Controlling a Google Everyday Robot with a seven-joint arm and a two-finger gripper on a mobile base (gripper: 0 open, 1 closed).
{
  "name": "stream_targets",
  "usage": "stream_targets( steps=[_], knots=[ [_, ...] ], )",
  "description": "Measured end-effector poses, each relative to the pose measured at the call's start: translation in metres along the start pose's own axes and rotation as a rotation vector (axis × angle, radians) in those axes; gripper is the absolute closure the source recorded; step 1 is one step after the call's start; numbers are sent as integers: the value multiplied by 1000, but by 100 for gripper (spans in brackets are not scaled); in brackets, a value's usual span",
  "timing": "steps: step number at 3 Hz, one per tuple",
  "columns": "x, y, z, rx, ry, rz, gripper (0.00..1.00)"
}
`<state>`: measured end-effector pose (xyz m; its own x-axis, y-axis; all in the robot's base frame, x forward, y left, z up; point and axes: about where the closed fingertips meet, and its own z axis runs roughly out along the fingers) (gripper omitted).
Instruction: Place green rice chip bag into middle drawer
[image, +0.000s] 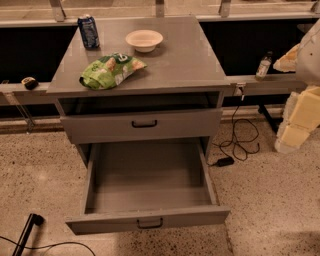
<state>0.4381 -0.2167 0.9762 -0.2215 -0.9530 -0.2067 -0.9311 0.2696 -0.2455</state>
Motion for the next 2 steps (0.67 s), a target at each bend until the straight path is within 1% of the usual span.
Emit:
stream_targets(
  steps=[1, 2],
  knots=[
    [0, 0, 0, 1, 0, -1, 0],
    [-23, -9, -2, 46, -6, -64, 0]
  ],
)
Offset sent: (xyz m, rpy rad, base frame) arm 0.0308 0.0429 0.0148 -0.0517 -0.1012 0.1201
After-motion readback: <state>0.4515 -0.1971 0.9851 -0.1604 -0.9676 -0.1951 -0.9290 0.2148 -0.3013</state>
